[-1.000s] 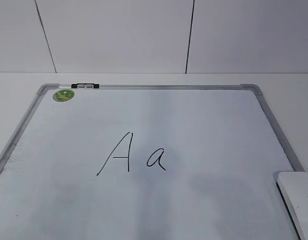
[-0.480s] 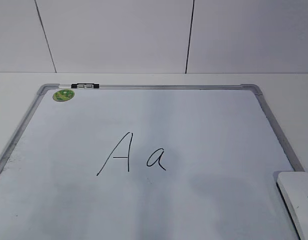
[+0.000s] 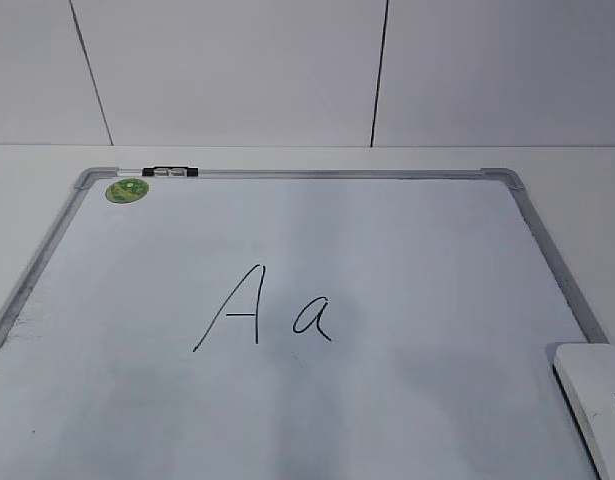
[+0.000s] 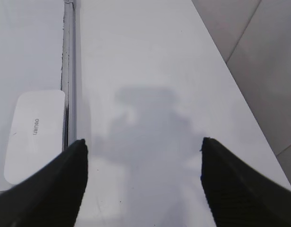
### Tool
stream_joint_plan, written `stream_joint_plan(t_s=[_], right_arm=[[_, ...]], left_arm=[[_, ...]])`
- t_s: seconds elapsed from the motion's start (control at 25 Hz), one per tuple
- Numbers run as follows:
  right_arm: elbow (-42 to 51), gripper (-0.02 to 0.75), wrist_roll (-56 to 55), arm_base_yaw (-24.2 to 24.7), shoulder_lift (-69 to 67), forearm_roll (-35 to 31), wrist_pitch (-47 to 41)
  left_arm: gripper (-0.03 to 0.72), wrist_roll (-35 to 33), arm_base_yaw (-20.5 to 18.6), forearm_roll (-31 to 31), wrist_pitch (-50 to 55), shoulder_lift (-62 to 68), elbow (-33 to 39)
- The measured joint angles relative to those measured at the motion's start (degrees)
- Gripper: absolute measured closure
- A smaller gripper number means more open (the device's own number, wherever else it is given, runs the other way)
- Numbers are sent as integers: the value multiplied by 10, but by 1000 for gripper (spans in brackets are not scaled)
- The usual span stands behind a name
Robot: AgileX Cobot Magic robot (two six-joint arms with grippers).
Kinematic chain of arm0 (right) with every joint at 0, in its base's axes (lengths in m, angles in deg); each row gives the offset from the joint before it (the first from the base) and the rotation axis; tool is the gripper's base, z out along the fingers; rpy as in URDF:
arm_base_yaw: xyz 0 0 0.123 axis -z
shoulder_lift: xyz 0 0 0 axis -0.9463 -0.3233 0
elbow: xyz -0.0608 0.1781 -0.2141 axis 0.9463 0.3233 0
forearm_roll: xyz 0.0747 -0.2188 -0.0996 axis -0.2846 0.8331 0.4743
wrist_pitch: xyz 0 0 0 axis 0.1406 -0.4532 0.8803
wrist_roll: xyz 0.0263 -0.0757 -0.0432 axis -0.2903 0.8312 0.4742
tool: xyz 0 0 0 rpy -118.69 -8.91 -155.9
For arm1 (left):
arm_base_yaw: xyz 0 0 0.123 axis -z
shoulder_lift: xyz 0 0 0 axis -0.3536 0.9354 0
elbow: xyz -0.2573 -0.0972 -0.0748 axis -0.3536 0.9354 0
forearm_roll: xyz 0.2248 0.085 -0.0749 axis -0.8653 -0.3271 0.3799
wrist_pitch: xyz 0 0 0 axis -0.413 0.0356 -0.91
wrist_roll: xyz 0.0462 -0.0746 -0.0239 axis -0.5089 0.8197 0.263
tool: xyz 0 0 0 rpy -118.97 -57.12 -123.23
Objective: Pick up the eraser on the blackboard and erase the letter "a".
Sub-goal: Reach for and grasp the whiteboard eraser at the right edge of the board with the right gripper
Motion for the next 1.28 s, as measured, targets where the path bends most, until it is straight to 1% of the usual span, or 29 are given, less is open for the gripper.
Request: stream_joint_plan(t_s=[0.36, 0.44, 0.72, 0.92, 1.28], right_arm=[[0, 146, 0, -4, 0, -7, 1], [0, 146, 0, -12, 0, -30, 1], [-5, 146, 0, -17, 0, -115, 0], [-7, 146, 0, -17, 0, -130, -5], [-38, 146, -1, -19, -110, -154, -9]], left_arm=[[454, 0, 0, 0, 0, 0, 0], [454, 0, 0, 0, 0, 0, 0], [454, 0, 6, 0, 0, 0, 0], [454, 0, 12, 0, 0, 0, 0], [454, 0, 12, 0, 0, 0, 0]])
